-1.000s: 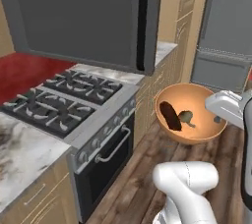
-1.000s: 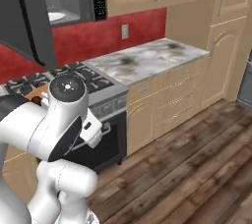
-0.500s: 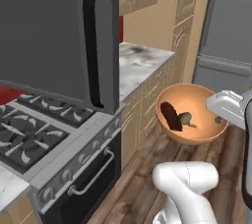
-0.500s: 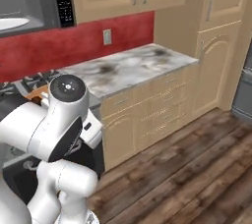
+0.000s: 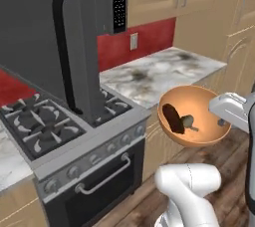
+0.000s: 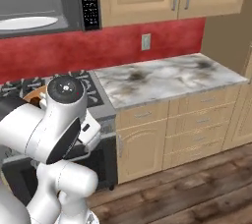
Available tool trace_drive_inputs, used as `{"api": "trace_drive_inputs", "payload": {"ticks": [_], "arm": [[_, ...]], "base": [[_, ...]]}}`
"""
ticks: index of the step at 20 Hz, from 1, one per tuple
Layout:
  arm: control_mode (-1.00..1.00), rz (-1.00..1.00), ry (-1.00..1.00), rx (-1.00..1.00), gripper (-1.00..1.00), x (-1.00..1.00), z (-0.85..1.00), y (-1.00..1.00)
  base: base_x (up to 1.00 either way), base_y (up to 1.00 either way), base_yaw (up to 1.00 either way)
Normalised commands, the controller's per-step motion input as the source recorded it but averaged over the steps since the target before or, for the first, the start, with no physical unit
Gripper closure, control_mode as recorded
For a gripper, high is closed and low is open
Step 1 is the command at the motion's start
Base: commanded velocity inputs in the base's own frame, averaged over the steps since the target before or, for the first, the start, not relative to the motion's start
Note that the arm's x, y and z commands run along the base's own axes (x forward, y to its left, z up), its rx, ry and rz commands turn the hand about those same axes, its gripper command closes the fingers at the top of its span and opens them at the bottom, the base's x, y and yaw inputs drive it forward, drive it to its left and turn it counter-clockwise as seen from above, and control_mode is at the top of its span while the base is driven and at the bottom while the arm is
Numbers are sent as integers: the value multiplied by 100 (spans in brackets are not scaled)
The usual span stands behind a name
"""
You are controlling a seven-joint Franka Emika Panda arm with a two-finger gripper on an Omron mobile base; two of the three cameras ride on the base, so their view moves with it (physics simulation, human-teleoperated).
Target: Place the bowl containing the sweet potato and garlic in the microwave. Close the microwave door and press the start button to microwave the meal.
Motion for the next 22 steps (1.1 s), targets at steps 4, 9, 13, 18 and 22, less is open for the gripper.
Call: {"api": "trace_drive_inputs", "payload": {"ticks": [4, 9, 13, 18, 22], "arm": [[100, 0, 0, 0, 100, 0, 0, 0], [100, 0, 0, 0, 100, 0, 0, 0], [100, 0, 0, 0, 100, 0, 0, 0], [100, 0, 0, 0, 100, 0, 0, 0], [100, 0, 0, 0, 100, 0, 0, 0]], "base": [[55, -19, 51], [53, -6, 49], [50, -3, 48], [40, -11, 47], [35, -21, 44]]}}
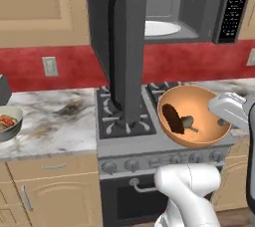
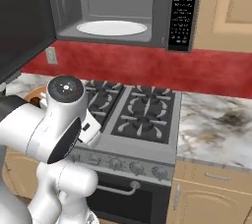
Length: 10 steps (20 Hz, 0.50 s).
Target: Place the bowl containing the sweet potato and garlic in the microwave. Close the microwave door and press the start button to microwave the meal.
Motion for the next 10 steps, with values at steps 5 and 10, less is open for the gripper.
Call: {"api": "trace_drive_inputs", "payload": {"ticks": [5, 10], "arm": [[100, 0, 0, 0, 100, 0, 0, 0], [100, 0, 0, 0, 100, 0, 0, 0]], "base": [[24, -28, 39], [29, -27, 34]]}}
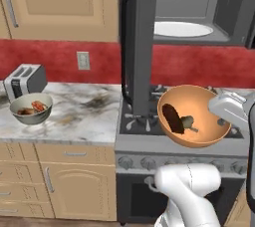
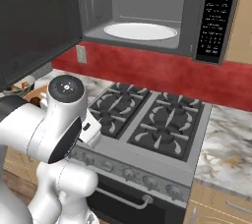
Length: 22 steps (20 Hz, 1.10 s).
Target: Place the bowl containing the sweet potato and garlic in the microwave. Close the microwave door and press the start button to microwave the meal.
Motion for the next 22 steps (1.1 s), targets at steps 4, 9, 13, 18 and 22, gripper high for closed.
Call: {"api": "trace_drive_inputs", "payload": {"ticks": [4, 9, 13, 18, 22], "arm": [[100, 0, 0, 0, 100, 0, 0, 0], [100, 0, 0, 0, 100, 0, 0, 0], [-100, 1, 0, 0, 100, 0, 0, -3], [-100, 0, 0, 0, 100, 0, 0, 0], [-100, -1, -7, 2, 100, 0, -2, 0]], "base": [[34, -31, 29], [30, -32, 19], [9, -19, 6], [0, 0, 0], [0, 0, 0]]}}
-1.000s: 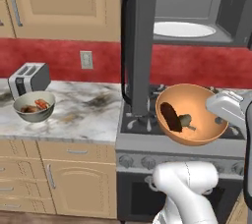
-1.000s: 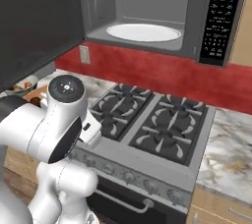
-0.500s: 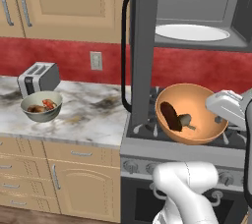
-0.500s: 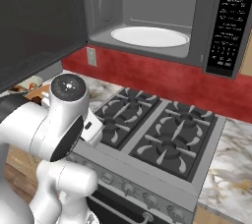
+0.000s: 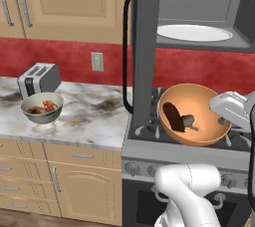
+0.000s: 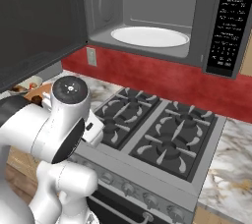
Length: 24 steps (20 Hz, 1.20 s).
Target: Place the bowl containing the sweet potato and garlic in the microwave. Close the microwave door and press the start button to microwave the meal.
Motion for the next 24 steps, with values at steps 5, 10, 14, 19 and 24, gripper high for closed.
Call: {"api": "trace_drive_inputs", "payload": {"ticks": [5, 10, 14, 19, 24], "arm": [[-100, -5, -3, 10, 100, 0, 9, -9], [-100, -3, 0, 6, 100, 0, 50, -10], [-100, -6, 0, 0, 100, -1, 70, 0], [-100, -15, 2, -2, 100, 0, 46, -6], [-100, -20, 0, 0, 100, 0, 7, -23]], "base": [[0, 0, 0], [0, 0, 0], [0, 0, 0], [0, 0, 0], [0, 0, 0]]}}
